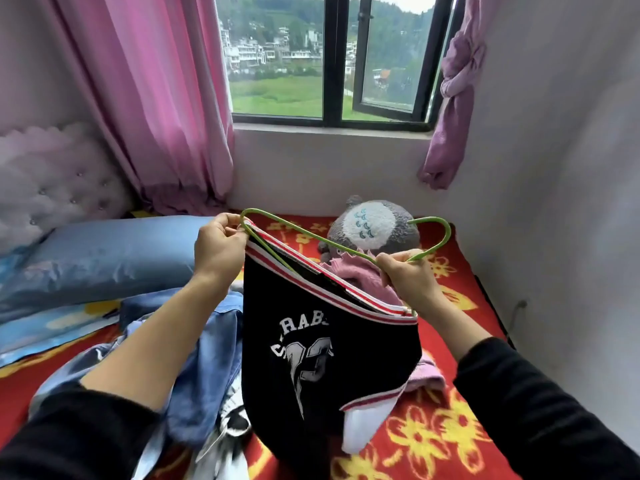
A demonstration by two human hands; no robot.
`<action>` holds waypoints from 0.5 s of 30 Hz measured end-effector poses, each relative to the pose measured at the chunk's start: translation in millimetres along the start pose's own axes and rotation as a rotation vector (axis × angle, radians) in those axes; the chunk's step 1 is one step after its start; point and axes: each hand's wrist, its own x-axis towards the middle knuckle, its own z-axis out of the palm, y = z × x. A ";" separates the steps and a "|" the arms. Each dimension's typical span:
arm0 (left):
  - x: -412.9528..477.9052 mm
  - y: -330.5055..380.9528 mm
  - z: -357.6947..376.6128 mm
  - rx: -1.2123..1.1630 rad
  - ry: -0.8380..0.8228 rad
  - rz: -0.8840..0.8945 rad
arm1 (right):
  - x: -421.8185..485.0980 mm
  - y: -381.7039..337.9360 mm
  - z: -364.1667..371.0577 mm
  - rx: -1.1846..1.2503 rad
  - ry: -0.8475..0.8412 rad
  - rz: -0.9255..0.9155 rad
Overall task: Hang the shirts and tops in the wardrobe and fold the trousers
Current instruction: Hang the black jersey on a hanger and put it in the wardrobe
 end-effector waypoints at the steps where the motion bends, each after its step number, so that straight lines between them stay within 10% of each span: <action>1: 0.1 -5.8 -7.7 0.028 0.042 -0.030 | 0.9 -2.9 -0.6 -0.070 -0.023 -0.012; 15: -91.5 53.7 -58.2 0.472 0.368 0.254 | -1.5 -125.8 8.3 -0.417 -0.289 -0.273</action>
